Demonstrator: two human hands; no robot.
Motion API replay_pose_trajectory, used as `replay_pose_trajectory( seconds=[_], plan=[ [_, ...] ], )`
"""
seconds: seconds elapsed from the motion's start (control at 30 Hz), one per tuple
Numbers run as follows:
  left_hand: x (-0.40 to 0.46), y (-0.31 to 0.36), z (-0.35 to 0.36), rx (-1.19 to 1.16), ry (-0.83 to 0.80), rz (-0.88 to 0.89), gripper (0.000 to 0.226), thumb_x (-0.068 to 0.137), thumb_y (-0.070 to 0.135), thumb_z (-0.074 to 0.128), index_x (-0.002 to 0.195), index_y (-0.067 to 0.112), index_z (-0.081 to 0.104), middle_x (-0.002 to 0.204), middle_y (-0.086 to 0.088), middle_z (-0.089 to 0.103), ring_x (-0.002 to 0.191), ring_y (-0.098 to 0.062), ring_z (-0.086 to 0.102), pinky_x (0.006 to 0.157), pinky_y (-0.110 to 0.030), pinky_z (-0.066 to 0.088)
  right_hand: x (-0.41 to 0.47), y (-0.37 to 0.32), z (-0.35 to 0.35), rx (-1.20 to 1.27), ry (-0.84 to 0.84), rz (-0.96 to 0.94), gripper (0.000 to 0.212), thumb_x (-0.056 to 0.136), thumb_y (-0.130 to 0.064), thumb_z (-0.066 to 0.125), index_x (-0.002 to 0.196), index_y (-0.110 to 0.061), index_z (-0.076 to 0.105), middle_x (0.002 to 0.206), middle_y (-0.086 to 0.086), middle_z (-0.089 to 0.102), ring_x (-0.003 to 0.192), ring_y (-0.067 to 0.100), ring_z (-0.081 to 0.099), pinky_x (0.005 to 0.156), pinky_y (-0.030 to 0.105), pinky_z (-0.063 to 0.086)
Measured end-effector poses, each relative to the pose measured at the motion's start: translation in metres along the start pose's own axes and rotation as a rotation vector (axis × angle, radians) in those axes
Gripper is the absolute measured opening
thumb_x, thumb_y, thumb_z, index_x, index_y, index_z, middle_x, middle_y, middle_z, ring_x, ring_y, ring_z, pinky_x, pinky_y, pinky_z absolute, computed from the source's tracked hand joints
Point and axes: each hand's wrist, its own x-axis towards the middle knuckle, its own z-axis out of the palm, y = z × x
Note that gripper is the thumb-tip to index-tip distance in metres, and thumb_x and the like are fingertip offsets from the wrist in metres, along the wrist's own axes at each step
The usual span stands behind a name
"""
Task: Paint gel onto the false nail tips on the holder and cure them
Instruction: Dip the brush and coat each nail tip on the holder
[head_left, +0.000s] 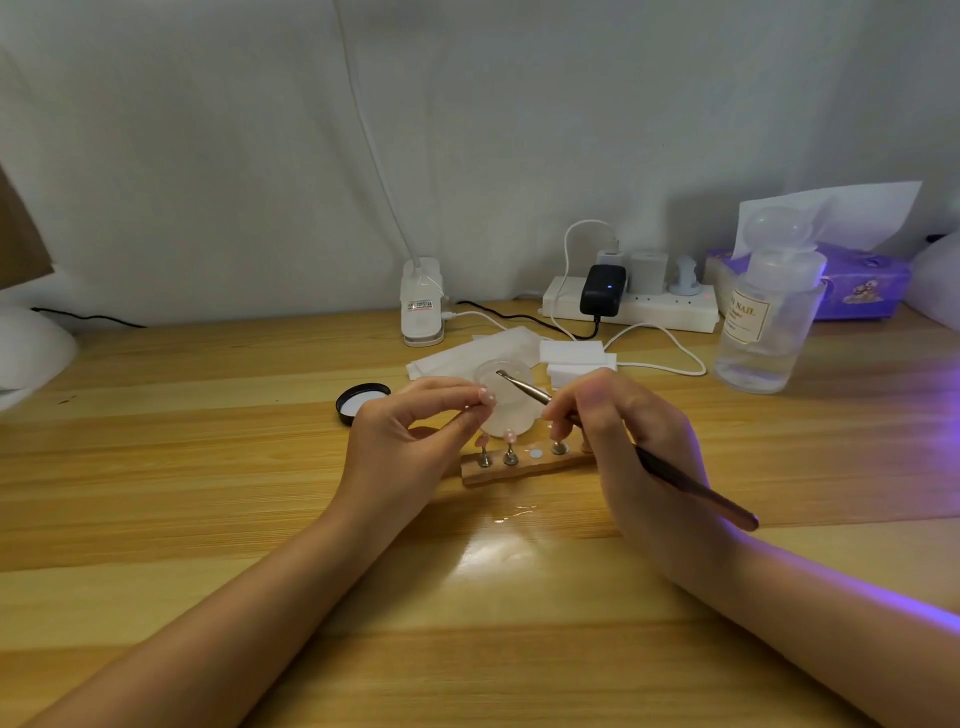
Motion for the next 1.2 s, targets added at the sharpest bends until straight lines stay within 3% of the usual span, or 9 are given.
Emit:
replay_pose_trajectory(
  seconds=[0.27, 0.43, 0.57, 0.67, 0.77, 0.9, 1.03, 1.13, 1.2],
  plan=[
    [-0.0004, -0.0021, 0.0015, 0.071, -0.040, 0.075, 0.021, 0.081, 0.002, 0.063, 0.100, 0.009, 0.069, 0.089, -0.004, 0.069, 0.084, -0.010, 0.064, 0.067, -0.018, 0.052, 0.0015, -0.0023, -0.0004, -0.061, -0.046, -0.046, 0.021, 0.089, -0.039, 0.038, 0.081, -0.036, 0.057, 0.073, -0.013, 0.059, 0.073, 0.005, 0.057, 0.061, 0.019, 0.044],
    [-0.0002, -0.0020, 0.0015, 0.031, -0.017, 0.067, 0.027, 0.078, 0.001, 0.063, 0.097, 0.021, 0.067, 0.085, 0.003, 0.067, 0.081, 0.000, 0.062, 0.064, -0.010, 0.048, 0.0005, -0.0025, 0.0005, -0.037, -0.037, -0.033, 0.027, 0.088, -0.040, 0.036, 0.074, -0.033, 0.058, 0.065, -0.013, 0.057, 0.069, 0.004, 0.057, 0.061, 0.015, 0.043],
    [-0.0007, -0.0007, 0.0015, 0.003, -0.022, 0.053, 0.021, 0.076, 0.012, 0.062, 0.092, 0.025, 0.068, 0.084, 0.005, 0.066, 0.080, -0.001, 0.061, 0.064, -0.011, 0.048, -0.0031, -0.0022, -0.0002, 0.126, -0.023, -0.009, 0.038, 0.088, -0.037, 0.035, 0.061, -0.025, 0.059, 0.060, 0.007, 0.057, 0.055, 0.009, 0.053, 0.053, 0.020, 0.042],
    [-0.0006, 0.0004, 0.0018, 0.005, -0.029, 0.040, 0.021, 0.075, 0.016, 0.062, 0.092, 0.024, 0.068, 0.084, 0.005, 0.066, 0.081, -0.002, 0.061, 0.066, -0.011, 0.048, -0.0024, -0.0008, -0.0009, 0.110, 0.010, -0.016, 0.035, 0.088, -0.036, 0.034, 0.065, -0.028, 0.058, 0.057, -0.003, 0.056, 0.057, 0.004, 0.052, 0.054, 0.016, 0.040],
    [-0.0009, 0.0016, 0.0020, 0.005, -0.029, 0.034, 0.021, 0.074, 0.017, 0.061, 0.093, 0.025, 0.068, 0.085, 0.004, 0.066, 0.081, -0.003, 0.061, 0.066, -0.012, 0.049, 0.0009, -0.0007, 0.0005, -0.023, 0.006, -0.037, 0.027, 0.089, -0.037, 0.034, 0.074, -0.033, 0.056, 0.067, -0.014, 0.057, 0.069, 0.003, 0.056, 0.061, 0.014, 0.041],
    [-0.0009, 0.0014, 0.0016, 0.019, -0.028, 0.031, 0.023, 0.077, 0.008, 0.063, 0.093, 0.025, 0.067, 0.085, 0.003, 0.066, 0.081, -0.002, 0.062, 0.065, -0.011, 0.049, -0.0001, -0.0012, 0.0018, -0.036, -0.023, -0.058, 0.028, 0.090, -0.037, 0.034, 0.073, -0.035, 0.056, 0.066, -0.012, 0.058, 0.068, 0.003, 0.057, 0.061, 0.019, 0.044],
    [-0.0012, 0.0022, 0.0009, 0.018, -0.032, 0.017, 0.019, 0.075, 0.017, 0.063, 0.091, 0.023, 0.069, 0.084, 0.004, 0.065, 0.080, -0.004, 0.061, 0.065, -0.013, 0.050, -0.0031, -0.0011, -0.0004, 0.072, 0.009, -0.025, 0.036, 0.089, -0.037, 0.035, 0.062, -0.030, 0.059, 0.058, 0.002, 0.057, 0.056, 0.008, 0.055, 0.053, 0.024, 0.043],
    [-0.0011, 0.0020, 0.0011, 0.018, -0.034, 0.008, 0.020, 0.076, 0.010, 0.064, 0.092, 0.022, 0.069, 0.085, 0.002, 0.066, 0.080, -0.005, 0.062, 0.065, -0.014, 0.050, -0.0014, 0.0000, 0.0000, 0.028, 0.025, -0.038, 0.032, 0.089, -0.036, 0.035, 0.067, -0.034, 0.057, 0.059, -0.007, 0.056, 0.060, 0.004, 0.055, 0.055, 0.015, 0.040],
    [-0.0011, 0.0021, 0.0008, 0.028, -0.037, 0.006, 0.021, 0.077, 0.007, 0.065, 0.093, 0.020, 0.069, 0.086, -0.001, 0.067, 0.081, -0.006, 0.063, 0.065, -0.016, 0.052, 0.0007, 0.0005, 0.0006, -0.042, 0.004, -0.040, 0.027, 0.089, -0.037, 0.035, 0.072, -0.035, 0.057, 0.065, -0.010, 0.057, 0.066, 0.006, 0.056, 0.056, 0.020, 0.042]
  ],
)
